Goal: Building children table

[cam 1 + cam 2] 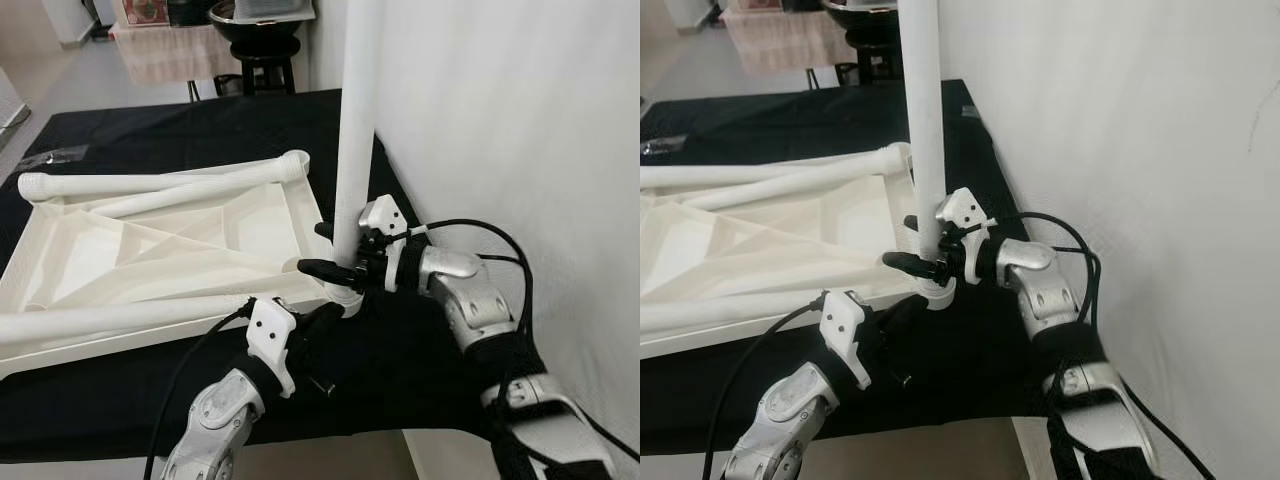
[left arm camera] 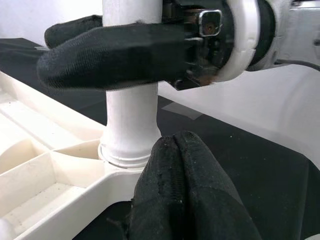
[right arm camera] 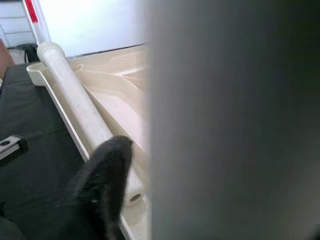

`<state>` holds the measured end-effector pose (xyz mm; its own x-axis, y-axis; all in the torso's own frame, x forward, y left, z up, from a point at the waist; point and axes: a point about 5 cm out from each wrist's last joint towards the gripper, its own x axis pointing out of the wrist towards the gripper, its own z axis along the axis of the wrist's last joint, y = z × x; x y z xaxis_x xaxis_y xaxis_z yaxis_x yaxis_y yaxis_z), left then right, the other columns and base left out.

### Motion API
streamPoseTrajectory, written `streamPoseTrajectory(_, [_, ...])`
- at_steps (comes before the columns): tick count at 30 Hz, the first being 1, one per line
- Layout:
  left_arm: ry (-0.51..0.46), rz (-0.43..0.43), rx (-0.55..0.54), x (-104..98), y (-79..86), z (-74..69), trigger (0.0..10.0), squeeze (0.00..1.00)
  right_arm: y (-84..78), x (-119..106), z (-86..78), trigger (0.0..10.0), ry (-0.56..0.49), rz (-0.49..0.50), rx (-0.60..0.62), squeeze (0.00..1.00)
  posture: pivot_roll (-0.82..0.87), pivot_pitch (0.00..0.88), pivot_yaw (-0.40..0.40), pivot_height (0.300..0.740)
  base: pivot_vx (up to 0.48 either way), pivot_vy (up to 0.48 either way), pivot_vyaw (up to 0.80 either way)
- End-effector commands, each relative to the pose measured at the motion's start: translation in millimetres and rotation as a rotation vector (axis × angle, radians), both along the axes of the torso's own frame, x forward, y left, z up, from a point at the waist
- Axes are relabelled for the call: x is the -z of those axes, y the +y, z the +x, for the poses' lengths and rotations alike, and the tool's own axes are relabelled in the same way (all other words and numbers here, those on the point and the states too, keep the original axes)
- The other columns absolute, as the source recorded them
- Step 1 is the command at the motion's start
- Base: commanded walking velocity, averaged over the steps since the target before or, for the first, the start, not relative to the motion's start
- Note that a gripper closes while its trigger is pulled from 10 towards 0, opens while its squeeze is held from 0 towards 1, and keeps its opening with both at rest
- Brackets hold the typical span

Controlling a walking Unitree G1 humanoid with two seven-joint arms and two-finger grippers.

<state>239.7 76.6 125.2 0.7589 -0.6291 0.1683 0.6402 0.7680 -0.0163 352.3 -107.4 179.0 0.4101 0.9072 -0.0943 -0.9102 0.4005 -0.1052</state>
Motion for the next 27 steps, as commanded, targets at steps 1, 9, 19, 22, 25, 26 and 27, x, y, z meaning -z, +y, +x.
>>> streamPoseTrajectory(1, [0.022, 0.003, 0.005, 4, -0.9, -0.1, 10.0, 0.0, 6.4, 0, -0.8, 0.0, 0.004, 0.014, -0.038, 0.0, 0.02, 0.066, -0.021, 0.74, 0.0, 0.0, 0.0])
streamPoseTrajectory(9, [0.023, 0.001, 0.005, 5, -2.0, -0.6, 10.0, 0.0, -4.0, 2, 8.4, 0.0, 0.022, 0.02, 0.005, 0.0, 0.02, 0.067, -0.022, 0.74, 0.0, 0.0, 0.0])
streamPoseTrajectory(19, [0.024, -0.003, 0.006, 5, -1.8, -3.0, 10.0, 0.0, -36.4, 26, 5.3, 0.0, 0.0, -0.012, 0.317, 0.0, 0.01, 0.08, -0.033, 0.74, 0.0, 0.0, 0.0])
streamPoseTrajectory(22, [0.024, -0.003, 0.005, 4, 0.1, -4.7, 10.0, 0.0, -40.1, 38, -6.5, 0.0, 0.059, 0.12, 0.775, 0.0, 0.0, 0.092, -0.033, 0.74, 0.0, 0.0, 0.0])
streamPoseTrajectory(25, [0.024, 0.0, 0.002, 4, 2.4, -4.7, 10.0, 0.0, -4.0, 53, -42.7, 0.0, 0.08, 0.091, 0.77, 0.0, -0.01, 0.085, -0.013, 0.74, 0.0, 0.0, 0.0])
streamPoseTrajectory(26, [0.024, 0.001, 0.003, 4, 2.3, -4.5, 10.0, 0.0, -0.5, 57, -41.1, 0.0, 0.082, 0.073, 0.758, 0.0, 0.0, 0.086, -0.018, 0.74, 0.0, 0.0, 0.0])
streamPoseTrajectory(27, [0.025, 0.002, 0.005, 4, 2.1, -4.3, 10.0, 0.0, 0.1, 59, -37.4, 0.0, 0.085, 0.065, 0.762, 0.0, 0.01, 0.088, -0.023, 0.74, 0.0, 0.0, 0.0])
